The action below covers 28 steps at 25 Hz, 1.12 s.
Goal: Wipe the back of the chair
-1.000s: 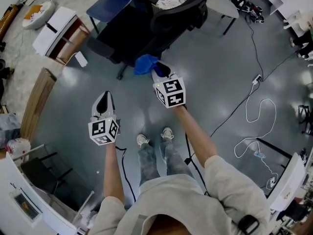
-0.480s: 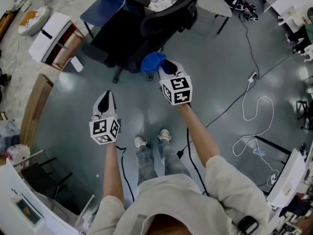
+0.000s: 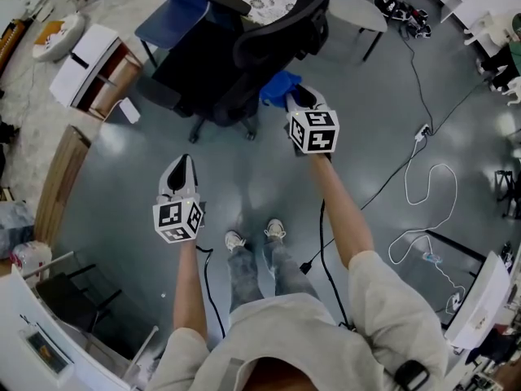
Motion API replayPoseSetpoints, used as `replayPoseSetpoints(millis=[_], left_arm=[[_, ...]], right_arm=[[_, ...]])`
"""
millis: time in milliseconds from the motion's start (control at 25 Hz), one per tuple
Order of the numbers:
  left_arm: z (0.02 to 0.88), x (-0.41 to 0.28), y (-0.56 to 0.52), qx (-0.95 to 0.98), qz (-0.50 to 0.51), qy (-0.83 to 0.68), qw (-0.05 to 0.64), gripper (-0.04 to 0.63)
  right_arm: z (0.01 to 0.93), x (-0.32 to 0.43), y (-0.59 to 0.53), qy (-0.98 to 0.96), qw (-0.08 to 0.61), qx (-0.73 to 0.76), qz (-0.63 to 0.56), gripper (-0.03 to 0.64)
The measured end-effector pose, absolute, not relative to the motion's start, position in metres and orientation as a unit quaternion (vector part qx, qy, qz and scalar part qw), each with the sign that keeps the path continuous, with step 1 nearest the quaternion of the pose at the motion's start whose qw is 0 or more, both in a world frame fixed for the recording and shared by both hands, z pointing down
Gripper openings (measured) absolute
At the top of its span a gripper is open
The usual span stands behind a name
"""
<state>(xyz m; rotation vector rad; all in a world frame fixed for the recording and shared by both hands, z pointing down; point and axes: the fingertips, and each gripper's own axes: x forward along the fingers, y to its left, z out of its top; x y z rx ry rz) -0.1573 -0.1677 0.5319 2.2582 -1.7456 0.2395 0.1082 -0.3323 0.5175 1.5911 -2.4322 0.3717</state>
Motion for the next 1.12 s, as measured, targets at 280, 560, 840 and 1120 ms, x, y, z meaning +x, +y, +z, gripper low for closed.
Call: replayPoseSetpoints(millis=[280, 560, 840, 1120], left_arm=[[0.532, -0.159, -0.163, 0.777, 0.087, -0.605, 0.148, 0.005], [0.529, -0.162, -0.161, 0.778, 0.09, -0.605, 0.142, 0.005], [0.531, -0.16, -0.158, 0.781, 0.09, -0.601, 0.146, 0.005], [0.536, -0.152, -0.154, 0.785, 0.092, -0.594, 0.149, 0.005]], right_arm=[[0.515, 0.132, -0.366, -0.812, 0.111, 0.558, 0.129, 0.069], [0.516, 0.146, -0.378, -0.804, 0.116, 0.568, 0.131, 0.069], [0.52, 0.137, -0.345, -0.807, 0.106, 0.567, 0.127, 0.069], [0.532, 0.115, -0.295, -0.819, 0.097, 0.55, 0.131, 0.069]])
